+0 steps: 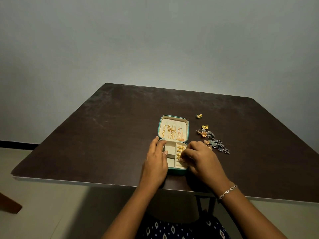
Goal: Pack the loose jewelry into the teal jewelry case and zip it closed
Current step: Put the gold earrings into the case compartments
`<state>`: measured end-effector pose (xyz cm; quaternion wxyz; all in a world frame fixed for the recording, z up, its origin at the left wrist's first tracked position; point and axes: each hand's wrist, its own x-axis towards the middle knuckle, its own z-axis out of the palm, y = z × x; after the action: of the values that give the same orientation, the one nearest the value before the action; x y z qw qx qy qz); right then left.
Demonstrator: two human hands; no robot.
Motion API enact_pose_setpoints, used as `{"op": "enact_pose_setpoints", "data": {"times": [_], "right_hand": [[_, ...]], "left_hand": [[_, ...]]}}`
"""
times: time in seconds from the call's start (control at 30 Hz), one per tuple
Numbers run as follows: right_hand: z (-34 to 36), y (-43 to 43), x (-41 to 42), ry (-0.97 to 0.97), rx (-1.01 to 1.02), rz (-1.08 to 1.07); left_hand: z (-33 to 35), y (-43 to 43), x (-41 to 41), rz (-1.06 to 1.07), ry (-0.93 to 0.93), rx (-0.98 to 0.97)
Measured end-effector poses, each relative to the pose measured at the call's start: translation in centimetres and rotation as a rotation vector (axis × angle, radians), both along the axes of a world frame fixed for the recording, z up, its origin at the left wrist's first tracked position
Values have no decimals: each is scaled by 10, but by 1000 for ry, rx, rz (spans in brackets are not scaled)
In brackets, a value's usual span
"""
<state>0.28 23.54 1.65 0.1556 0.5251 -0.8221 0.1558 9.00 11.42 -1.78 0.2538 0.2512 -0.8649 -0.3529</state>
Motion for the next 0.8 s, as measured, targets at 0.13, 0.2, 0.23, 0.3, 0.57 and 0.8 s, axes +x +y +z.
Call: {"op": "enact_pose_setpoints", "data": {"times": [0.13,0.2,0.23,0.3,0.57,0.8], "right_hand": [[6,-5,4,142,60,11],[2,-5,3,112,64,2],[0,-4,2,64,60,0],[-3,-3,0,-71,27,-21],[-15,16,-3,-90,-210,2],[-31,21,1,0,-204,43]], "left_hand": [[-1,0,0,-2,16,-4],[-2,-1,0,-6,23,-9],[-2,-1,0,-8,26,-8],[-2,-1,0,-12,29,-8],[-1,-1,0,-9,22,-23],[-3,-1,-1,-3,3,-35]]}}
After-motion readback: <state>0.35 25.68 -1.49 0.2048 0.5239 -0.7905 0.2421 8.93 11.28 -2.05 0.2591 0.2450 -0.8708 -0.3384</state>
